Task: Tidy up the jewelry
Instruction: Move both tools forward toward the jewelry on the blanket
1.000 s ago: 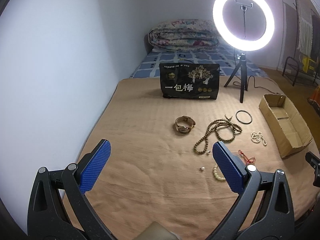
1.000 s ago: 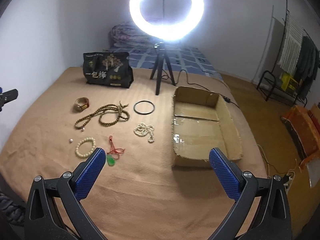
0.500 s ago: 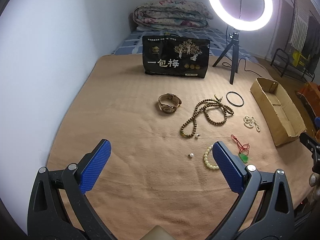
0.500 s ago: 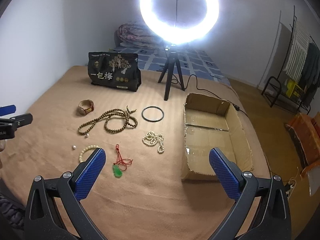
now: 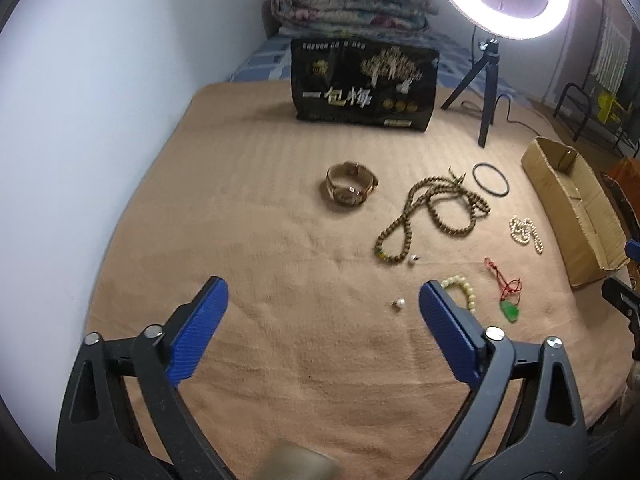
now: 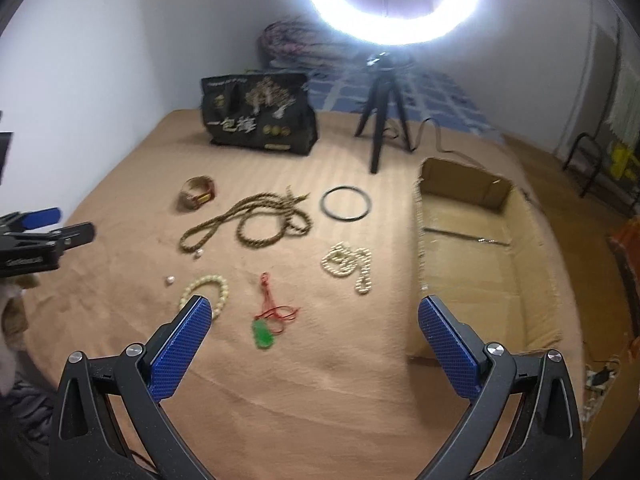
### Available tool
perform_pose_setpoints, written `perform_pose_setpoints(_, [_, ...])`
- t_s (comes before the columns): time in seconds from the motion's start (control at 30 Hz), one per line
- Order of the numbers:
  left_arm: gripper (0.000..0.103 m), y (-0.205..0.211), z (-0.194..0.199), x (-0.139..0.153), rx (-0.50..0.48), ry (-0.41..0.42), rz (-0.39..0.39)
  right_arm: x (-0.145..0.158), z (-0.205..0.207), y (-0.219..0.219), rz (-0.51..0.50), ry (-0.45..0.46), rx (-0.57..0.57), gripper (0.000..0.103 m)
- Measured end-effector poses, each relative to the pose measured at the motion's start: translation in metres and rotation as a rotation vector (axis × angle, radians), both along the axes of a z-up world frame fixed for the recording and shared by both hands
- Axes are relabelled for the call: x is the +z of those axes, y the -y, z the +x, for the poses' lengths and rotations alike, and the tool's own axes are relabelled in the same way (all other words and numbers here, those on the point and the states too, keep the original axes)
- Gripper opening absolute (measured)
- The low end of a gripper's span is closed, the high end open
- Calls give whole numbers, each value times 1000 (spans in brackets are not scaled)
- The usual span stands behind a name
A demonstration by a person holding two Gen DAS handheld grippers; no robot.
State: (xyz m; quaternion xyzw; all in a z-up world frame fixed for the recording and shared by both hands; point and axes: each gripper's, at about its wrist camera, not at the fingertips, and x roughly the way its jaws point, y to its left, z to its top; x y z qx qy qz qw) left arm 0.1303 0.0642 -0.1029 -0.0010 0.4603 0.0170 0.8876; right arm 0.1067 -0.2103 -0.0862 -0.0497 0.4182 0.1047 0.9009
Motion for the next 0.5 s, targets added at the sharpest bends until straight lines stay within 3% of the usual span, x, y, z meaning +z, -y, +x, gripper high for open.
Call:
perform_pose_setpoints(0.03, [91, -1, 2, -4, -6, -15, -14, -2, 0, -1, 2, -4, 13, 97])
perform_pose_setpoints(0.2, [52, -1, 7, -27, -43, -102, -90, -22, 4, -12, 3, -68, 97, 80])
perform_pose_setpoints(0.3, [39, 6, 7, -40, -76, -156, -135, -36, 6, -14, 5, -121, 126, 67])
perform_pose_setpoints(0.5, [27, 26, 13, -53, -143, -197, -162, -56, 10, -25, 6, -180, 183, 53])
